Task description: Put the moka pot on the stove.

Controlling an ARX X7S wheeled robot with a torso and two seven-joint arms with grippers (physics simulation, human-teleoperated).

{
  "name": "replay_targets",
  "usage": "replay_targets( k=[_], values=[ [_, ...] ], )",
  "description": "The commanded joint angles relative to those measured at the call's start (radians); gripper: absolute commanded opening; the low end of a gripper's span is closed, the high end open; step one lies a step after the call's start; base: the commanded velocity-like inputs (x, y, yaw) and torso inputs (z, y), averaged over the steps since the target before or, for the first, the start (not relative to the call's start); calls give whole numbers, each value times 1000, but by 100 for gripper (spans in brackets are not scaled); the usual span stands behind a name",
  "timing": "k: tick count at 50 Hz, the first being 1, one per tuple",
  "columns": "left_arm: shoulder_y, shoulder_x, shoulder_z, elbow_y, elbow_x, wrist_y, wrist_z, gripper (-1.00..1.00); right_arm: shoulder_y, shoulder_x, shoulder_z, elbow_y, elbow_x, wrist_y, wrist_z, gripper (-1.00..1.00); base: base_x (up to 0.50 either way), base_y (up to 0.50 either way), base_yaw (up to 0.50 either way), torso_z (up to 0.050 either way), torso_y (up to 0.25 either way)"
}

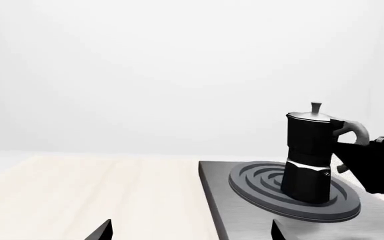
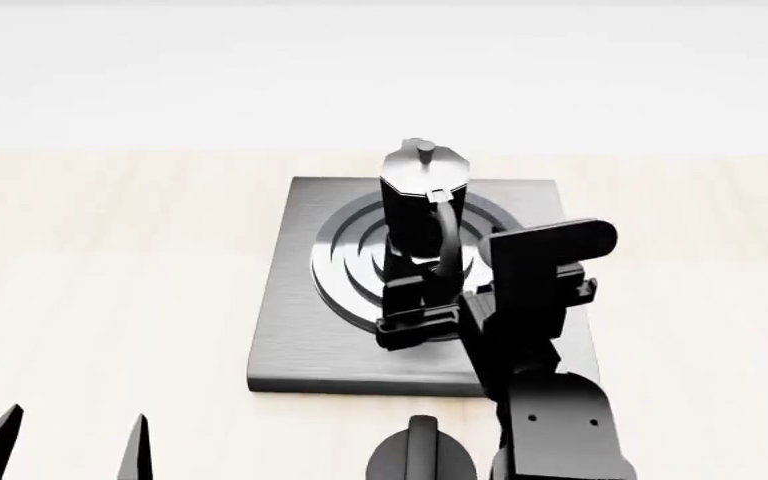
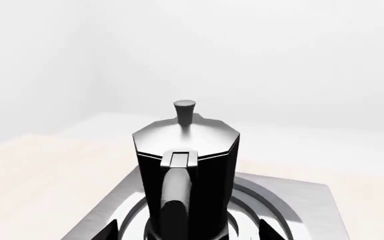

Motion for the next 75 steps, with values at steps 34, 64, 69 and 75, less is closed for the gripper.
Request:
replay_targets(
  k=[34, 64, 69, 75],
  values=[
    [-6, 0, 7, -7, 2, -1, -5, 100, -452, 78, -89, -1101, 70, 324, 47, 100, 0, 0, 0, 0, 0],
    [-6, 0, 11, -13, -1, 5, -5, 100, -623, 136, -110, -1400, 77, 302, 94, 100, 0, 0, 0, 0, 0],
    [-7, 0, 11, -16, -3, 7, -4, 100, -650, 147, -106, -1440, 74, 306, 107, 100, 0, 0, 0, 0, 0],
    [0, -3, 12, -11, -1, 8, -7, 100, -674, 154, -105, -1471, 67, 302, 123, 100, 0, 0, 0, 0, 0]
  ],
)
